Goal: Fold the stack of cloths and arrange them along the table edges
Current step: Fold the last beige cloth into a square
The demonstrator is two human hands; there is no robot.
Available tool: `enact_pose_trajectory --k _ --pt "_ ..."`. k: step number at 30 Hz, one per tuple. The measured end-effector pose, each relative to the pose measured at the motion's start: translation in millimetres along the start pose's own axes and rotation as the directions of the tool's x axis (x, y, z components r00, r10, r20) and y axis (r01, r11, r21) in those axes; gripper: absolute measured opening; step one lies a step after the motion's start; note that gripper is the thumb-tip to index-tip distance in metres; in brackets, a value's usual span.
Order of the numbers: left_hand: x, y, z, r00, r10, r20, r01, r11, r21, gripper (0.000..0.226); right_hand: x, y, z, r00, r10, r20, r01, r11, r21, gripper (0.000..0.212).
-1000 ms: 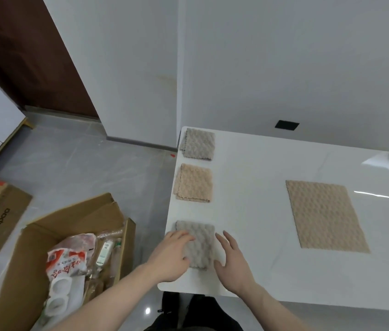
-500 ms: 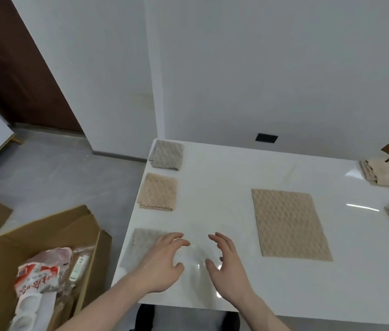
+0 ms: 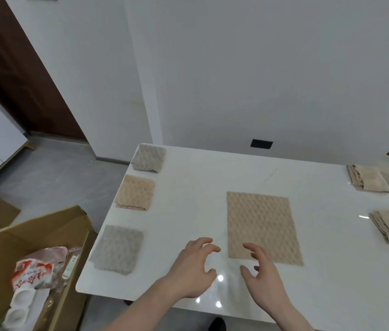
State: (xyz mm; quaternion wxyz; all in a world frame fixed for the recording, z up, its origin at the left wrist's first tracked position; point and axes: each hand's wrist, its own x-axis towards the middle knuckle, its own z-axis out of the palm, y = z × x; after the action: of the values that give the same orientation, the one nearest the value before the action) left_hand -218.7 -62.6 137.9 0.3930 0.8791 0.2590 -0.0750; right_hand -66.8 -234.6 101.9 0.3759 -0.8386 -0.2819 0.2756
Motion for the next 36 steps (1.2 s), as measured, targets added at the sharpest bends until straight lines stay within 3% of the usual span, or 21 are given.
enact_pose_trajectory --k 6,12,19,28,36 --pt "-4.4 -33.9 6.7 0.998 -0.067 0.020 0.067 0.998 0.015 0.054 -24.9 14.1 -21.6 0.992 0.048 -0.119 -0.044 0.998 0.035 0.052" --pt "-16.0 -21.5 35.1 0.997 -0.074 -0.012 0.074 0.996 -0.052 0.054 -41.9 26.2 -44.6 0.991 0.071 -0.109 -0.072 0.997 -0.012 0.049" --pt "-4.4 11.9 50.2 0.994 -0.088 -0.064 0.087 0.996 -0.008 0.053 -18.5 45.4 -87.3 0.998 0.007 -0.065 -0.010 0.999 -0.045 0.049" --pt "70.4 48.9 114.8 0.988 -0.150 -0.041 0.153 0.985 0.082 0.057 45.6 149.3 -136.9 0.997 -0.060 0.040 0.066 0.982 -0.176 0.048" --pt "144.4 -8.5 180.1 0.996 -0.040 -0.085 0.063 0.958 0.279 0.077 92.6 261.4 -109.5 0.992 -0.113 0.062 0.128 0.922 -0.365 0.063"
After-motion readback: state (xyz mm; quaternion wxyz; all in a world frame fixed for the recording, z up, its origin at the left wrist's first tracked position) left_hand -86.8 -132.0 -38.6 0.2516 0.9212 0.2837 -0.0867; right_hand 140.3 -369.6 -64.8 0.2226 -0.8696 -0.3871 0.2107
